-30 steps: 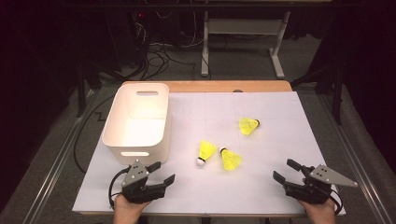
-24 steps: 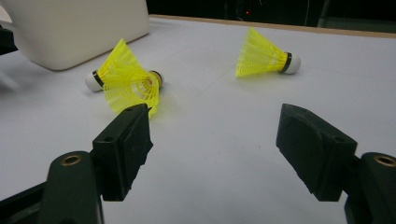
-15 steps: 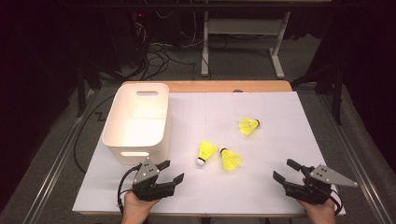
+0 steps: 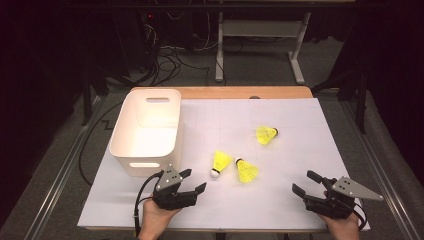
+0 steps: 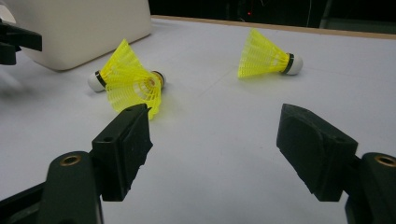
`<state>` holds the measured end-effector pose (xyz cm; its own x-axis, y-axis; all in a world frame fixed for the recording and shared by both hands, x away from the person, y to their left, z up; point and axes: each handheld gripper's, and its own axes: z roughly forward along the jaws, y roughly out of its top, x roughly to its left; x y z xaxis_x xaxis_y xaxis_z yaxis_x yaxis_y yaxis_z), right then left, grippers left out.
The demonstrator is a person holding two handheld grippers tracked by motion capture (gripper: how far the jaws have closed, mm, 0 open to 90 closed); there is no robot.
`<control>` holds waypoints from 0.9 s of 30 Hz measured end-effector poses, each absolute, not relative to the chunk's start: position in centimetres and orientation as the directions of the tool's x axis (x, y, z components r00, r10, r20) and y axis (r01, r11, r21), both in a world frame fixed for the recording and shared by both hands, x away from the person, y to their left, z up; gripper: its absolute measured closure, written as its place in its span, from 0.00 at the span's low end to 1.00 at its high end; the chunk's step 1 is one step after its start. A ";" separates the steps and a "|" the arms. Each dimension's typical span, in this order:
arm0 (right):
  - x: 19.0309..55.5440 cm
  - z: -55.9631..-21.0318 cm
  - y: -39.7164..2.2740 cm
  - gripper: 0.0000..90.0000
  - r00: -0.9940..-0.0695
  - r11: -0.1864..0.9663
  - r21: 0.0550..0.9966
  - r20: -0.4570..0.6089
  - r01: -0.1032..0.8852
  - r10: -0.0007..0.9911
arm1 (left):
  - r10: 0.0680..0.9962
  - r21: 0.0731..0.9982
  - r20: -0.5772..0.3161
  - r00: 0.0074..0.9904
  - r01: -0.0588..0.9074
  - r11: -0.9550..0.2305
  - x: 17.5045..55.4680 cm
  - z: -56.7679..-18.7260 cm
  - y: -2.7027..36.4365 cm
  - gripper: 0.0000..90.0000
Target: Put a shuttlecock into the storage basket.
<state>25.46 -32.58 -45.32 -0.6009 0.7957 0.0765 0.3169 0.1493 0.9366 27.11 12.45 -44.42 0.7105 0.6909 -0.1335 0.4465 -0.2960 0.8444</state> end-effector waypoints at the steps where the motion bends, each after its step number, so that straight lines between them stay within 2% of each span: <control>1: 25.4 -45.3 -32.6 0.30 -0.602 0.149 0.937 0.077 0.315 0.795 | 0.690 0.840 -0.135 0.711 0.452 -0.301 27.3 -44.4 12.3 0.36; 27: 25.4 -45.2 -32.6 0.29 -0.607 0.144 0.939 0.081 0.312 0.790 | 0.735 0.708 -0.126 0.666 0.579 -0.403 32.1 -43.6 8.2 0.38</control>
